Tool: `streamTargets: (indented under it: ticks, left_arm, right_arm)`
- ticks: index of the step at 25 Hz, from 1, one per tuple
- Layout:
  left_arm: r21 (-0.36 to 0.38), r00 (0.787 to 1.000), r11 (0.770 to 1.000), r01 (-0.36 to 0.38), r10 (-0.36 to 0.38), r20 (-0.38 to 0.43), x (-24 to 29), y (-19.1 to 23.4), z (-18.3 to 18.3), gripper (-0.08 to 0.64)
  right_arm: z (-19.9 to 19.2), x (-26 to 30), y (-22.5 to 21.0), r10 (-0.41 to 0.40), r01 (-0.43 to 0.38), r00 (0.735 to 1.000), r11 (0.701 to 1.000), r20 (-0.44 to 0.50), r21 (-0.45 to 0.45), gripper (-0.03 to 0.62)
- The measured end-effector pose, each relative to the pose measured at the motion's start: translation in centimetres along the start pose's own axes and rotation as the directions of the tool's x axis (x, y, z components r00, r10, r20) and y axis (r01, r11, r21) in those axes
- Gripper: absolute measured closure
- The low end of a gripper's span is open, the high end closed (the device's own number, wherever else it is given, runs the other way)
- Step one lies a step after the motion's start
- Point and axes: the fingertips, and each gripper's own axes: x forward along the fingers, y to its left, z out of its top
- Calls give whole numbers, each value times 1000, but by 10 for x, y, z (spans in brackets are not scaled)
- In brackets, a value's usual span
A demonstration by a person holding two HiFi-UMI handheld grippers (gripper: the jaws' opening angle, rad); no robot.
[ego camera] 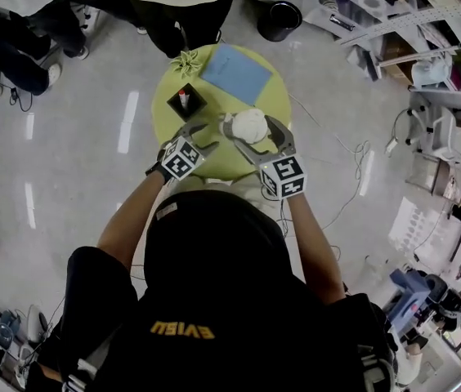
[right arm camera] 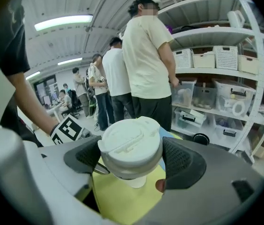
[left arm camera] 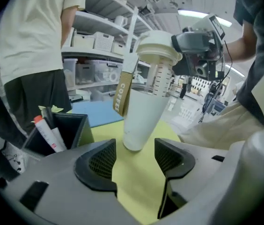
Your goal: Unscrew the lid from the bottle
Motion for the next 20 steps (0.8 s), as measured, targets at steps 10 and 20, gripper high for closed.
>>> streamTargets:
  ticks: [10,20]
  left_arm:
    - [-115,954,966,-234,251,167,-127,17,43,438]
    - [-96,909,944,-315,330,254,-142,27,107,541]
  right_arm:
    - [25,-48,-22,-121,64,974,957,189,284,186]
    - [44,-68,-25,-151,48,949,935,275,350,196]
